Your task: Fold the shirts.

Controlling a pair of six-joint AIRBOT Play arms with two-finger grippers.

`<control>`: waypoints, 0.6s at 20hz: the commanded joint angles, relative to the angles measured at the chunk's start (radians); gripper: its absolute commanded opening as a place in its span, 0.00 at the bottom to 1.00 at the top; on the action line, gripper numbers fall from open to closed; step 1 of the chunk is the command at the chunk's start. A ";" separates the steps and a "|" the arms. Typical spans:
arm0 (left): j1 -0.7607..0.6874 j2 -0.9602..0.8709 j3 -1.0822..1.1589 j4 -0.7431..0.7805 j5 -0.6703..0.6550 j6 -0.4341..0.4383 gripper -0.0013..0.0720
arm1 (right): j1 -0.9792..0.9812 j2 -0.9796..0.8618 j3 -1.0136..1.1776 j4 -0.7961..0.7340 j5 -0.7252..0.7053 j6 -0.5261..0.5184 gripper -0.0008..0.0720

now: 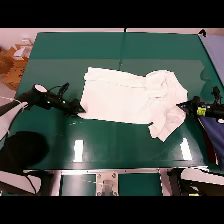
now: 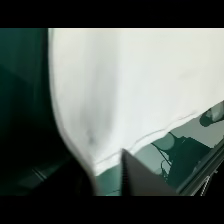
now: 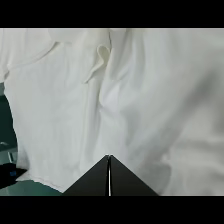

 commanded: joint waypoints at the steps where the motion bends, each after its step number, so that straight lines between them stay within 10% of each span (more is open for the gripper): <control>1: 0.002 -0.007 0.005 -0.048 0.004 0.085 0.05 | -0.001 0.000 0.002 -0.002 -0.002 -0.001 0.04; 11: 0.240 -0.007 0.113 0.154 -0.050 0.061 0.05 | -0.166 0.026 -0.037 -0.248 0.059 0.132 0.04; 12: 0.240 -0.007 0.113 0.151 -0.049 0.067 0.05 | -0.185 0.034 -0.058 -0.257 0.059 0.131 0.22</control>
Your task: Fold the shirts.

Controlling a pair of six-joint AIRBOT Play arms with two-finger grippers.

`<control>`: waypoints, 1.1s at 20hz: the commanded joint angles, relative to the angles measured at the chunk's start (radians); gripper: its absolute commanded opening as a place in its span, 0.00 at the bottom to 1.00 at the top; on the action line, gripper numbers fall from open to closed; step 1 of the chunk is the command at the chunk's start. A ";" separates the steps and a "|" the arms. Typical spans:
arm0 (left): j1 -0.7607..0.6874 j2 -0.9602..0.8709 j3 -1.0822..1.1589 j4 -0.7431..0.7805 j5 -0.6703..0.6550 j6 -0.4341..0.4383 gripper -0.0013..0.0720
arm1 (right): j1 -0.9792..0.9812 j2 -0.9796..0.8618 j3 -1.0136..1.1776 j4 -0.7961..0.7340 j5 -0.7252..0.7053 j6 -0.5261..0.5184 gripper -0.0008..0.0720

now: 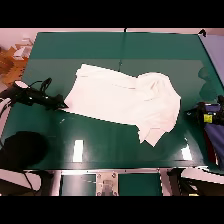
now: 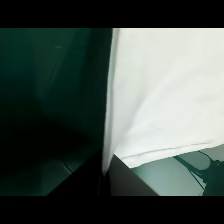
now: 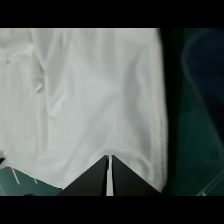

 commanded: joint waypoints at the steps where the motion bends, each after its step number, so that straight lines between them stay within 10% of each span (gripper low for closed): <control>1: 0.024 0.000 0.007 0.016 -0.003 0.035 0.05 | -0.065 0.020 -0.053 -0.111 0.004 0.045 0.42; 17: 0.024 0.000 0.007 0.012 0.000 0.046 0.05 | 0.118 -0.057 -0.206 0.006 -0.216 0.033 0.42; 20: 0.024 0.000 0.015 -0.023 -0.019 0.046 0.05 | 0.135 -0.056 -0.200 0.042 -0.167 -0.006 0.04; 22: 0.024 0.025 0.082 -0.050 -0.089 0.042 0.05 | 0.136 -0.028 -0.151 0.095 -0.085 -0.019 0.04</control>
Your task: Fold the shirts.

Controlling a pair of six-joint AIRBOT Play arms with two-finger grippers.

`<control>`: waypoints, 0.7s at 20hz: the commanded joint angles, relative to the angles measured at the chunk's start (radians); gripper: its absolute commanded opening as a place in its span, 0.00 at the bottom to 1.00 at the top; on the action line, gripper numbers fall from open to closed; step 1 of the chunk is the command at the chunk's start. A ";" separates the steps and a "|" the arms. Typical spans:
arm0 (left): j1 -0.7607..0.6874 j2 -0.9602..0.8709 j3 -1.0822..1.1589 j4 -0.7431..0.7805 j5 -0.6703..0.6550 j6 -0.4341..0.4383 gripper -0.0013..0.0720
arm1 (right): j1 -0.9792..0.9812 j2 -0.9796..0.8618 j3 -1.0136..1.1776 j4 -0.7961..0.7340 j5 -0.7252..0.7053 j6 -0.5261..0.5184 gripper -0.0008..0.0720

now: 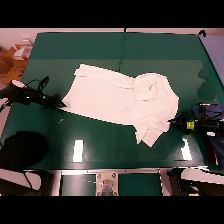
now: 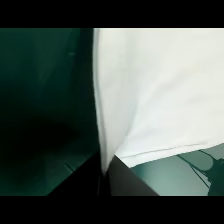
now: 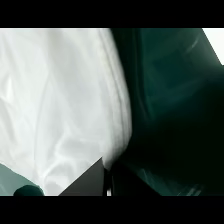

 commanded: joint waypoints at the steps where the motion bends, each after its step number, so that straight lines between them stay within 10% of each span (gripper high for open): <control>1: 0.001 0.061 0.087 -0.053 -0.076 -0.004 0.04 | 0.008 0.055 0.089 0.096 0.143 -0.021 0.04; 14: 0.001 0.854 0.889 -0.036 0.094 -0.050 0.05 | -0.059 0.669 1.246 0.194 0.161 0.247 0.04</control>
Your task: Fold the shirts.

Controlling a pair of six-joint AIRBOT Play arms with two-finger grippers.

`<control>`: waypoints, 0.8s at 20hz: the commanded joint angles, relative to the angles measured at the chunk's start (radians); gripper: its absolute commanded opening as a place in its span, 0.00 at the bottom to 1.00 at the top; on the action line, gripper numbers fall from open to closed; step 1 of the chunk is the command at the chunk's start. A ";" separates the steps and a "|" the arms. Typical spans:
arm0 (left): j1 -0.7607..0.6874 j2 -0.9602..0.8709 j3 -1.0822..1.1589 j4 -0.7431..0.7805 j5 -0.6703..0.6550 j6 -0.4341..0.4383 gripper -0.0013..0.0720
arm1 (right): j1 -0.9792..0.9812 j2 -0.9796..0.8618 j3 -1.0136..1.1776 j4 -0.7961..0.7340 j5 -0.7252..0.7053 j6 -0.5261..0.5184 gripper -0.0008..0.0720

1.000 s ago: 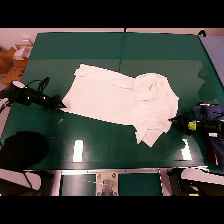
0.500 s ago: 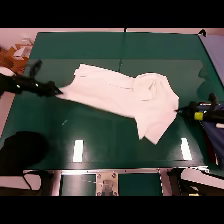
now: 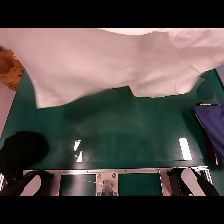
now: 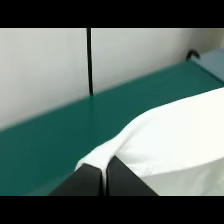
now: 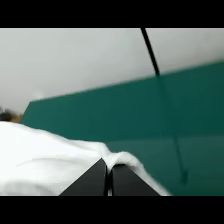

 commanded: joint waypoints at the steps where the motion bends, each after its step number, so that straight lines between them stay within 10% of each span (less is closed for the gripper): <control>1: 0.001 0.155 0.140 0.055 0.069 -0.025 0.05 | -0.036 0.120 0.248 -0.054 -0.090 0.064 0.04; 8: 0.001 0.149 0.071 0.350 0.028 -0.182 0.05 | -0.035 0.127 0.262 -0.207 -0.133 0.132 0.04; 16: -0.007 -0.165 -0.354 0.014 0.013 -0.041 0.05 | 0.171 -0.040 -0.345 -0.001 -0.285 -0.130 0.04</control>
